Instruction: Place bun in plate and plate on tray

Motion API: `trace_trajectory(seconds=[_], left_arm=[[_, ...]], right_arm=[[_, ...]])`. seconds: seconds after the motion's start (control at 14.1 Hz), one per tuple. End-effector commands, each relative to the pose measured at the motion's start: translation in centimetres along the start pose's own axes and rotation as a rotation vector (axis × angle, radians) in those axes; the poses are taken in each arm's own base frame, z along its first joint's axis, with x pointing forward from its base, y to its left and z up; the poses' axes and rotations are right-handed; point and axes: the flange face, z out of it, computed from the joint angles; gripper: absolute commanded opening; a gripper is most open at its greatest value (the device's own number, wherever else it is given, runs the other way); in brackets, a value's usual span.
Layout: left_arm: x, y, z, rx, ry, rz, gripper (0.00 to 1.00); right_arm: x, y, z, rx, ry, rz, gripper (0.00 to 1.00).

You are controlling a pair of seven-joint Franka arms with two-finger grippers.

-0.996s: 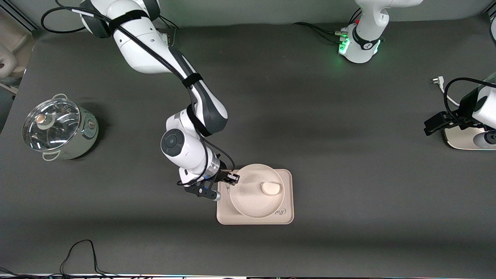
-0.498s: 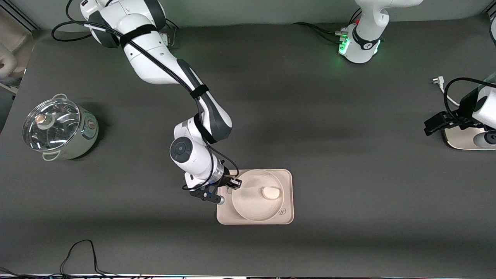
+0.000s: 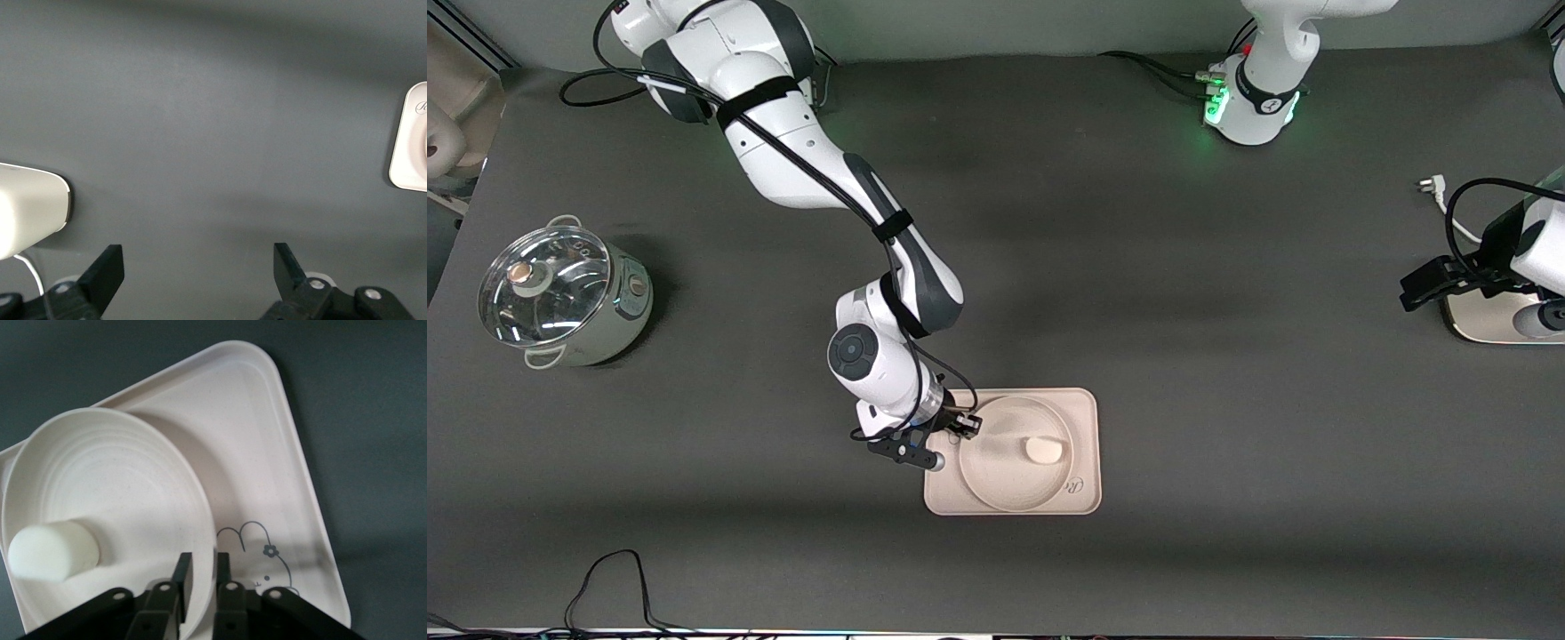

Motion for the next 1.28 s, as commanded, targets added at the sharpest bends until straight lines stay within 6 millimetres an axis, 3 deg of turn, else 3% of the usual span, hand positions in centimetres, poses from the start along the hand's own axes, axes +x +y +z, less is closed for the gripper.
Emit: trace_trajectory(seconds=[0.0, 0.07, 0.28, 0.5, 0.85, 1.21], left_arm=[[0.2, -0.2, -0.4, -0.001, 0.012, 0.014, 1.00], [0.3, -0.2, -0.4, -0.001, 0.012, 0.011, 1.00], [0.2, -0.2, -0.4, -0.001, 0.012, 0.014, 1.00], [0.3, -0.2, -0.4, -0.001, 0.013, 0.013, 1.00], [0.1, 0.1, -0.7, -0.011, 0.019, 0.013, 1.00], [0.0, 0.2, -0.5, -0.011, 0.015, 0.014, 1.00]], right_arm=[[0.4, -0.7, -0.2, 0.032, 0.004, -0.027, 0.75], [0.4, -0.9, -0.5, 0.034, 0.007, -0.030, 1.00], [0.1, -1.9, -1.9, 0.042, 0.011, -0.041, 1.00], [-0.5, -2.7, -4.9, -0.019, -0.024, -0.093, 1.00], [-0.5, -2.2, -13.5, -0.128, -0.128, -0.106, 1.00], [0.2, 1.7, -22.8, -0.285, -0.173, -0.120, 0.99]])
